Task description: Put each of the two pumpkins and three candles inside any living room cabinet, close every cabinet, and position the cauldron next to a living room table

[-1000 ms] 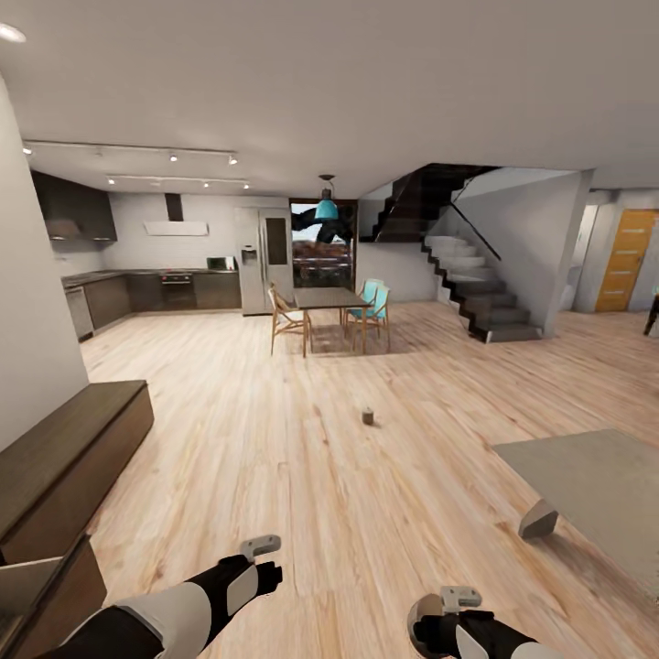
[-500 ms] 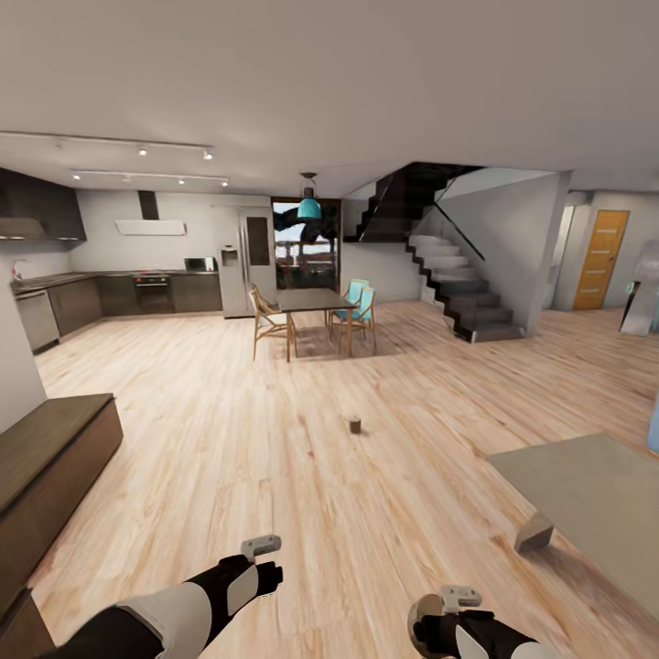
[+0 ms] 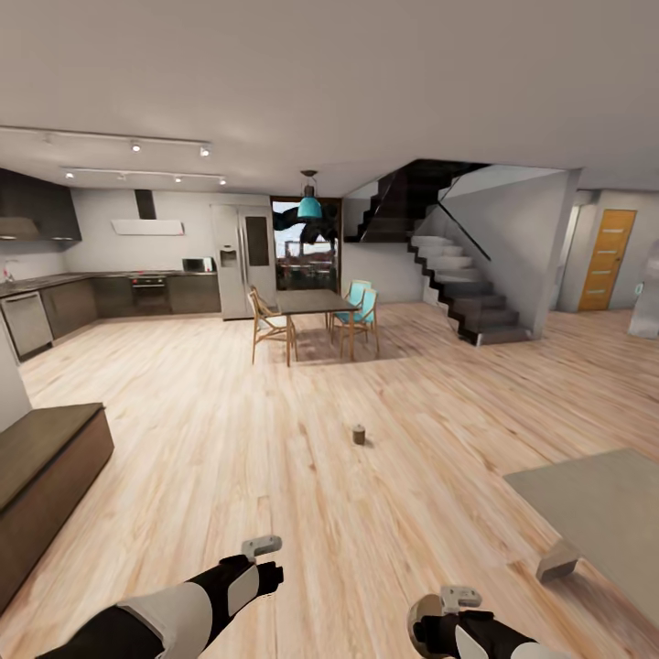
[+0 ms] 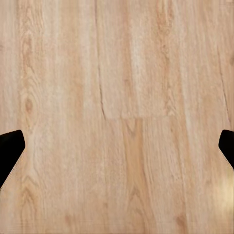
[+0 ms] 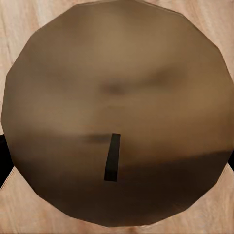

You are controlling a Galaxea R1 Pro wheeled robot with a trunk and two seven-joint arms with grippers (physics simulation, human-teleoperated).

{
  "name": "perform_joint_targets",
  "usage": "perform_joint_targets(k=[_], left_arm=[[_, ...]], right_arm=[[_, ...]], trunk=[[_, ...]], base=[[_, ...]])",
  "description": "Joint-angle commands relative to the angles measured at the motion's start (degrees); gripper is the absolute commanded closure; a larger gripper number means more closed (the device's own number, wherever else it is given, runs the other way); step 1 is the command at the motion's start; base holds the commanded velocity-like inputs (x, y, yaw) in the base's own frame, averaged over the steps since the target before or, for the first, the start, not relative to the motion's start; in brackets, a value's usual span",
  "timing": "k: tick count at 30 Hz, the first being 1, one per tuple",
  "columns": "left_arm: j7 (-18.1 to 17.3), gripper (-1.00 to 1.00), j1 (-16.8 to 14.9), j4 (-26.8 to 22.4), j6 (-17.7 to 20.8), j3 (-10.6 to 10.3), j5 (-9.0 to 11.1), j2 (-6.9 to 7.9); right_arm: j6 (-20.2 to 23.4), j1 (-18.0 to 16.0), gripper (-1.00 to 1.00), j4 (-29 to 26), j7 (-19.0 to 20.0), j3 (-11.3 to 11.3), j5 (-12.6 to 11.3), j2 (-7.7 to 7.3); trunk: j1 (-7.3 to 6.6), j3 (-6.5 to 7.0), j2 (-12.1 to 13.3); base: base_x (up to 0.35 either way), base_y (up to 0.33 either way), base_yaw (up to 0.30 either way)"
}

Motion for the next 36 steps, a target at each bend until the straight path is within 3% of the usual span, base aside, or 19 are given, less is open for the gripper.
perform_joint_targets(k=[1,14,36], left_arm=[[0.13,-1.0,-0.07,0.07,0.13,-0.48,0.45,-0.03],[0.13,-1.0,-0.07,0.07,0.13,-0.48,0.45,-0.03],[0.13,-1.0,-0.07,0.07,0.13,-0.49,0.45,-0.03]], right_arm=[[0.28,-0.04,1.0,-0.11,0.1,0.42,-0.41,-0.04],[0.28,-0.04,1.0,-0.1,0.02,0.42,-0.45,-0.05],[0.28,-0.03,1.0,-0.1,-0.08,0.42,-0.49,-0.04]], trunk=[[0.04,-0.06,-0.04],[0.04,0.56,-0.04],[0.04,0.63,-0.04]], base=[[0.333,0.072,-0.022],[0.333,0.072,-0.162],[0.333,0.073,-0.024]])
